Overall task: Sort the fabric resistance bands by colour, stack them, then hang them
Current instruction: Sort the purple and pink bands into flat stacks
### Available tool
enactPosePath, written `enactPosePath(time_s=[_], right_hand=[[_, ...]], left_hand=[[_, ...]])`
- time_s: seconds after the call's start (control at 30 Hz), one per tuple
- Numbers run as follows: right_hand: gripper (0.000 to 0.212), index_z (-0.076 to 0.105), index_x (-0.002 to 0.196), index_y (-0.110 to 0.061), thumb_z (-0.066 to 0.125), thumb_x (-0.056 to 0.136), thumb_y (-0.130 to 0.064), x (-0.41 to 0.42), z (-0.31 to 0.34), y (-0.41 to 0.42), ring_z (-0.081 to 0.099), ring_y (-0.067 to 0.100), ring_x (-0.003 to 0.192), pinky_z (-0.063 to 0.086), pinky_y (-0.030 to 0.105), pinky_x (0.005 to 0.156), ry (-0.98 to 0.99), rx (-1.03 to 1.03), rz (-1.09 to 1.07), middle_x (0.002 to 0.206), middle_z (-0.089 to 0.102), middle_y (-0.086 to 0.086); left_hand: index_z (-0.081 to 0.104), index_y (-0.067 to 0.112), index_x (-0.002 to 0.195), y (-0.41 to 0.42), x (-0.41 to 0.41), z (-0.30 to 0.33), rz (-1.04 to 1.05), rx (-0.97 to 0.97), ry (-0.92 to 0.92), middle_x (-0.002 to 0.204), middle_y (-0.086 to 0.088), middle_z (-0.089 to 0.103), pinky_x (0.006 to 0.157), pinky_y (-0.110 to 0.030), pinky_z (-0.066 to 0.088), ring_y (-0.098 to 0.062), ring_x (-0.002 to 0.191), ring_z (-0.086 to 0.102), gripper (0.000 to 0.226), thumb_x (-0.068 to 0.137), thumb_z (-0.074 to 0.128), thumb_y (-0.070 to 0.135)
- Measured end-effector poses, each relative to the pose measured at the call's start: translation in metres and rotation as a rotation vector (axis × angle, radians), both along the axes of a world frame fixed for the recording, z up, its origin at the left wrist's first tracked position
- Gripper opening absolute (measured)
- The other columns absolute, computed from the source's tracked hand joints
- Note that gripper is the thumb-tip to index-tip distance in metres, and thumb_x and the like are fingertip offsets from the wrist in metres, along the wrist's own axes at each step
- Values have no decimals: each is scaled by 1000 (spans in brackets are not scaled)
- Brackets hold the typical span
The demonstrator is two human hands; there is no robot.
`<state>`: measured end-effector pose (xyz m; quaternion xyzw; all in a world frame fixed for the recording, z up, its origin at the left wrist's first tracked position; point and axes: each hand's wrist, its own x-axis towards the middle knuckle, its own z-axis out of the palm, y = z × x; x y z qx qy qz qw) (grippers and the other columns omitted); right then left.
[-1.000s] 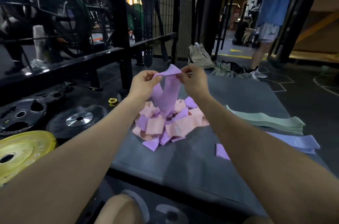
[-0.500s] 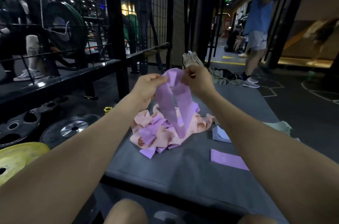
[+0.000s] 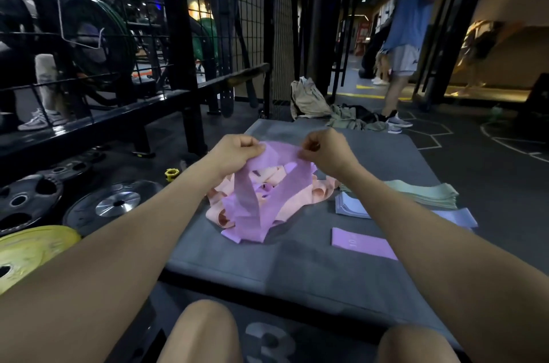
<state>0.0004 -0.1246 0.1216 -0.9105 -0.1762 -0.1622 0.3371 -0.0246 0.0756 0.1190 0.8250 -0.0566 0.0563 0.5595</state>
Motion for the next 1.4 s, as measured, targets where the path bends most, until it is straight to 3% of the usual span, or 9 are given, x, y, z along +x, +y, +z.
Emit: enactPosePath(time_s=[0.1, 0.23, 0.43, 0.57, 0.67, 0.8, 1.0, 1.2, 1.4], right_hand=[[16, 59, 71, -9, 67, 83, -15, -1, -8, -3, 51, 21, 69, 40, 29, 62, -14, 11, -68, 69, 60, 5], [27, 50, 64, -14, 67, 85, -14, -6, -17, 1, 39, 6, 53, 33, 17, 52, 180, 65, 101, 57, 47, -6], [28, 52, 62, -11, 63, 87, -8, -14, -23, 3, 41, 6, 42, 38, 20, 49, 370, 405, 128, 55, 47, 3], [36, 47, 55, -9, 63, 87, -4, -16, -20, 7, 35, 6, 34, 35, 16, 38, 406, 577, -13, 48, 40, 3], [30, 51, 60, -9, 63, 86, -2, -18, -12, 8, 41, 14, 48, 42, 14, 38, 484, 786, -70, 54, 45, 6], [26, 51, 64, -10, 61, 87, -1, -20, 3, 5, 46, 15, 54, 46, 15, 40, 479, 900, -64, 62, 51, 6], [23, 50, 68, -11, 60, 89, -17, -13, 7, -8, 49, 20, 63, 40, 29, 58, 234, 421, -213, 65, 53, 6], [10, 61, 85, -14, 66, 87, -23, -38, 15, -3, 49, 7, 67, 41, 20, 62, 64, 271, 197, 76, 58, -2], [10, 64, 79, -15, 68, 85, -22, -39, 17, -3, 43, 0, 54, 34, 10, 50, -91, 131, 118, 61, 55, -9]], left_hand=[[65, 13, 75, 5, -5, -6, -8, -40, 65, 71, -7, 59, 68, -29, 42, -19, 67, 50, 15, 89, 61, 16], [58, 11, 72, 6, -4, -16, 64, -120, 123, 64, -5, 46, 54, -26, 34, -18, 58, 42, 20, 91, 58, 17], [56, 13, 80, -5, -8, -33, 185, 292, -10, 67, 8, 52, 57, -18, 38, -14, 67, 49, 10, 89, 59, 18], [55, 15, 77, -29, -20, -35, 4, 246, 31, 77, 0, 61, 61, -22, 41, -16, 75, 55, 29, 93, 53, 39], [59, 16, 86, -43, -24, -34, -98, 209, 65, 87, 2, 61, 72, -26, 45, -12, 79, 56, 32, 86, 57, 49], [62, 10, 92, -50, -19, -32, -54, 174, -6, 84, 1, 61, 76, -28, 46, -17, 79, 54, 14, 85, 68, 20], [58, 17, 81, -47, -18, -16, -59, -130, -23, 81, -7, 59, 71, -32, 41, -21, 82, 49, 14, 89, 60, 6], [60, 10, 93, -50, -18, 2, -84, -127, -48, 80, -4, 60, 73, -29, 43, -19, 79, 52, 5, 93, 55, 9], [61, 15, 89, -51, -15, 8, -52, -136, -42, 90, -8, 61, 75, -36, 41, -21, 84, 50, 8, 93, 57, 20]])
